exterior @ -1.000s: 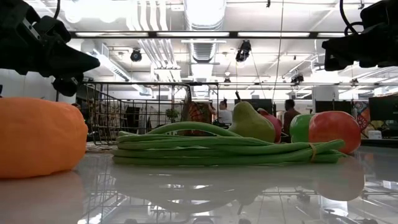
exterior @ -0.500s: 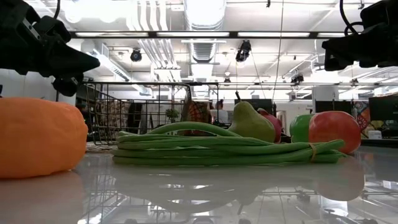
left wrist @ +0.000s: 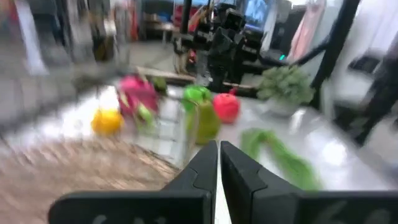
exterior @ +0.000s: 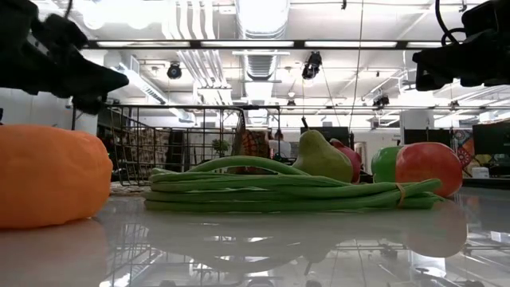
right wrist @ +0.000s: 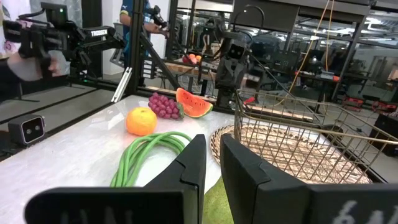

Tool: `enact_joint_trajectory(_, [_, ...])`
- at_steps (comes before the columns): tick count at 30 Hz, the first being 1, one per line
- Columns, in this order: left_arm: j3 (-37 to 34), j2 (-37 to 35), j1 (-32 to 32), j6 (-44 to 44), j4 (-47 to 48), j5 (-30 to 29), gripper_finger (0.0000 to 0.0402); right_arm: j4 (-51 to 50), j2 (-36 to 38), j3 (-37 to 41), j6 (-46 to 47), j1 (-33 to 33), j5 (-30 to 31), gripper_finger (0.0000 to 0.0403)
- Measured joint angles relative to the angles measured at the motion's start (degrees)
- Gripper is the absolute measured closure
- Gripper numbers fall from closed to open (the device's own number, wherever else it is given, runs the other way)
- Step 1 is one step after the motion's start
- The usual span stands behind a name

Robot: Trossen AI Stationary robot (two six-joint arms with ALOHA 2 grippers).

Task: Build produce basket
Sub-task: Put the green string beans into the wire basket

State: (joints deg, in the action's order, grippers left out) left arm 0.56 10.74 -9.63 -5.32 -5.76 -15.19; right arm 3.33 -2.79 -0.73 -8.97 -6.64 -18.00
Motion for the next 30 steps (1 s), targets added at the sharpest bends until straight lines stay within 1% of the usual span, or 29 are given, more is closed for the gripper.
enact_joint_trajectory(2, [0.0, 0.23, -0.02, 3.38, -4.03, -0.11, 0.0398, -0.01, 0.0, -0.01, 0.0, -0.01, 0.0, 0.0365])
enact_joint_trajectory(5, [0.0, 0.57, -0.02, 4.2, -11.16, -0.12, 0.0398, 0.1, 0.0, 0.0, 0.0, 0.0, 0.0, 0.0365])
enact_joint_trajectory(7, [0.0, 0.52, -0.02, 4.13, -17.72, -0.11, 0.0398, 0.19, 0.0, 0.0, 0.16, -0.01, 0.0, 0.0365])
enact_joint_trajectory(10, [0.0, 0.55, -0.07, 4.74, -27.24, 0.32, 0.0398, 0.31, 0.0, 0.0, 6.0, -0.01, 0.49, 0.0365])
enact_joint_trajectory(12, [0.0, 0.69, -0.09, 5.53, -33.23, 0.38, 0.0398, 0.29, 0.0, 0.0, 8.11, -0.01, 3.88, 0.0365])
enact_joint_trajectory(13, [0.0, 0.95, -0.09, 5.12, -36.12, 0.39, 0.0398, 0.35, 0.0, 0.0, 7.78, -0.01, 6.79, 0.0365])
enact_joint_trajectory(16, [0.0, 1.84, -0.11, 1.7, -42.44, 1.26, 0.0398, 0.69, 0.0, 0.0, 6.36, -0.03, 14.79, 0.0365])
enact_joint_trajectory(18, [0.02, 2.97, -0.11, 0.27, -46.79, 1.68, 0.0398, 2.4, 0.0, 0.0, 6.74, -0.03, 17.88, 0.0365])
enact_joint_trajectory(21, [0.22, 5.35, -0.13, -0.3, -50.93, 2.89, 0.0398, 4.16, 0.02, 0.0, 8.23, -0.03, 18.69, 0.0365])
enact_joint_trajectory(25, [2.1, 10.02, -0.13, -0.39, -56.95, 3.26, 0.0398, 5.64, 0.0, -0.01, 7.65, -0.03, 19.2, 0.0365])
enact_joint_trajectory(28, [5.33, 14.22, -0.15, -0.38, -57.41, 4.34, 0.0398, 5.65, 0.07, 0.0, 6.25, -0.03, 19.5, 0.0365])
enact_joint_trajectory(30, [8.04, 17.49, -0.15, -0.34, -57.26, 5.16, 0.0398, 5.7, 0.03, 0.0, 7.13, 0.01, 19.48, 0.0365])
